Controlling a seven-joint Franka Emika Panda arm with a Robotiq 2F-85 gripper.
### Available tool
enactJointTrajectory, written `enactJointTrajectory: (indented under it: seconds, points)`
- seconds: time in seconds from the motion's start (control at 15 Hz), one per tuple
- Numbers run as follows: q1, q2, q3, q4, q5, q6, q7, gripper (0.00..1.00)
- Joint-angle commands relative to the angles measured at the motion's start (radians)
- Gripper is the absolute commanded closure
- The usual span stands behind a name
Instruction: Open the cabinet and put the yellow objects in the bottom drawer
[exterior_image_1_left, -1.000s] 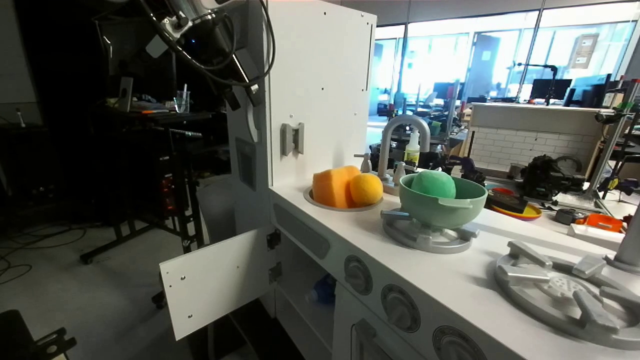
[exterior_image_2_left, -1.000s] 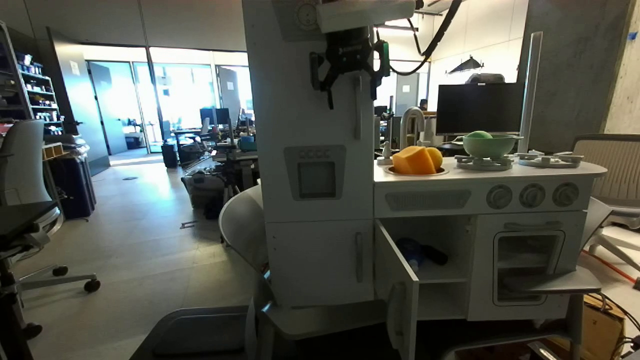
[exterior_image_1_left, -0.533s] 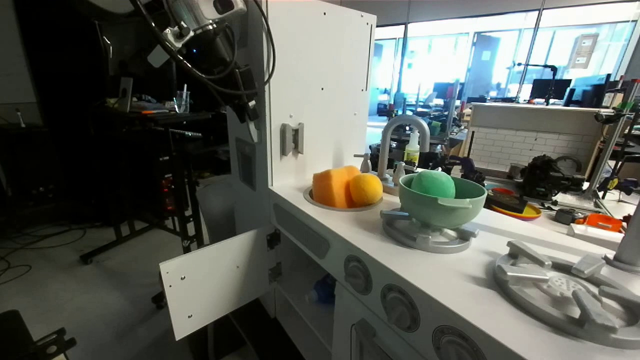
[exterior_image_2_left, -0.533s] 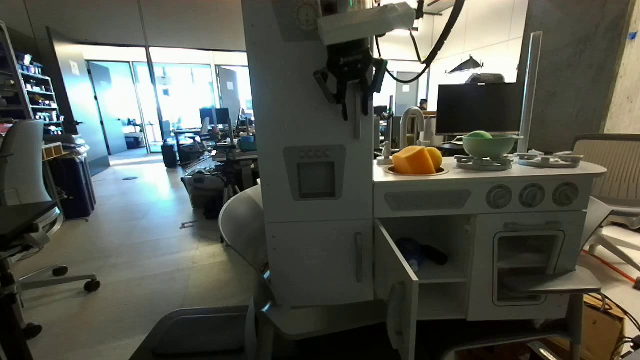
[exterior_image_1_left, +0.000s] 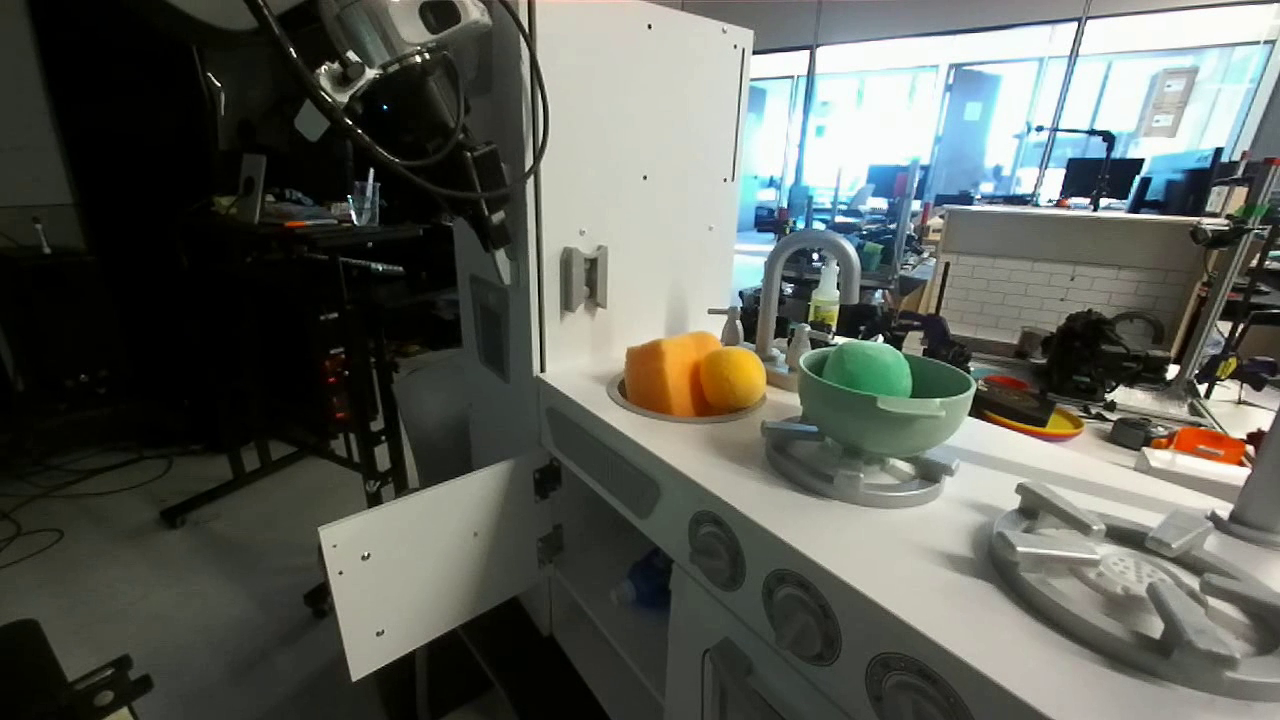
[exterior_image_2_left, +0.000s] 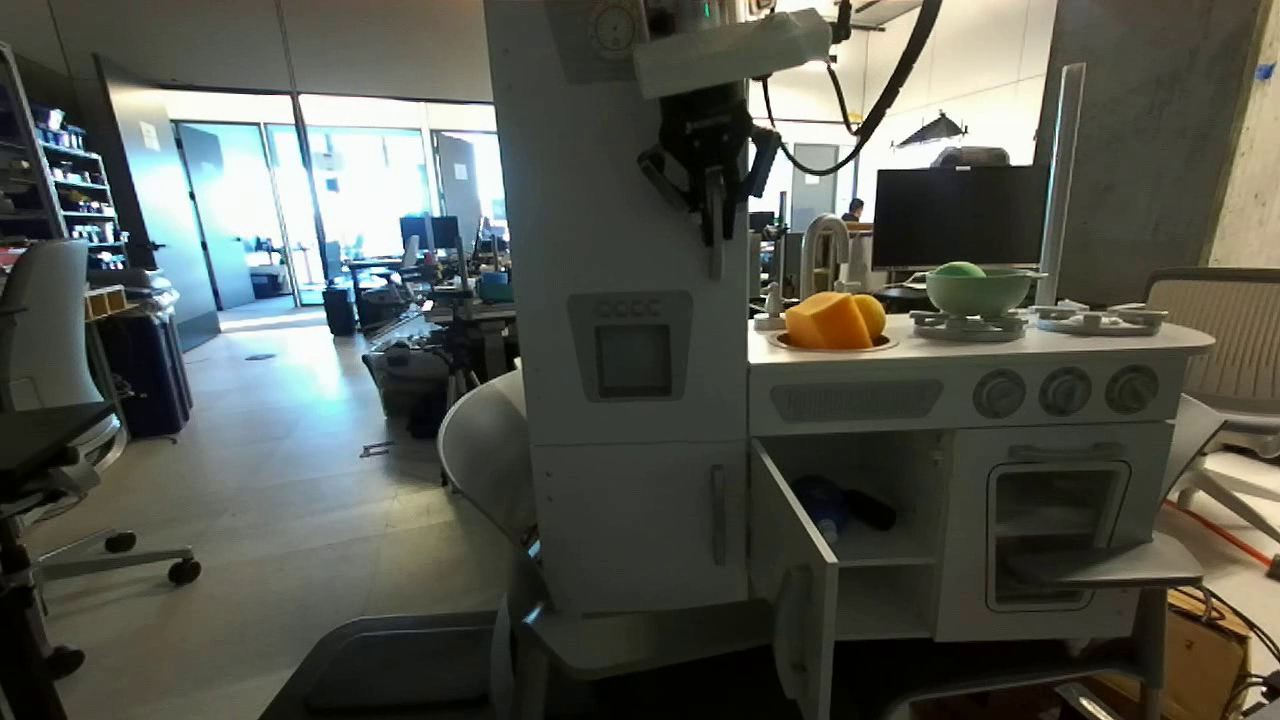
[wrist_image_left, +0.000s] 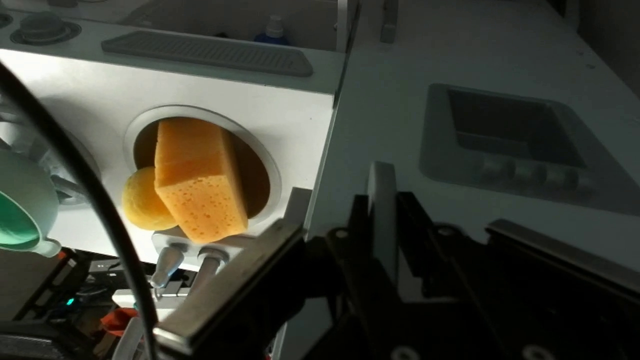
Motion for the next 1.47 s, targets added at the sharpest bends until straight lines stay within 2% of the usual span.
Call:
enactJointTrajectory:
  seconds: [0.0,0.67,0.73,0.8,0.93,1.27,1.4]
  points:
    - [0.044,-0.073,-0.019,-0.081,-0.034,-0.067,0.114,0.95]
    - [0.125,-0.161,0.084,-0.230,-0.080,-0.116,0.358,0.95]
    - [0.130,-0.163,0.099,-0.235,-0.081,-0.116,0.375,0.65]
    - [0.139,-0.161,0.126,-0.220,-0.068,-0.150,0.359,0.54]
    - [0.138,-0.155,0.175,-0.244,-0.041,-0.156,0.305,0.41]
    - [0.200,-0.143,0.289,-0.225,-0.008,-0.265,0.172,0.05]
    - [0.208,-0.178,0.321,-0.232,0.015,-0.322,0.075,0.00]
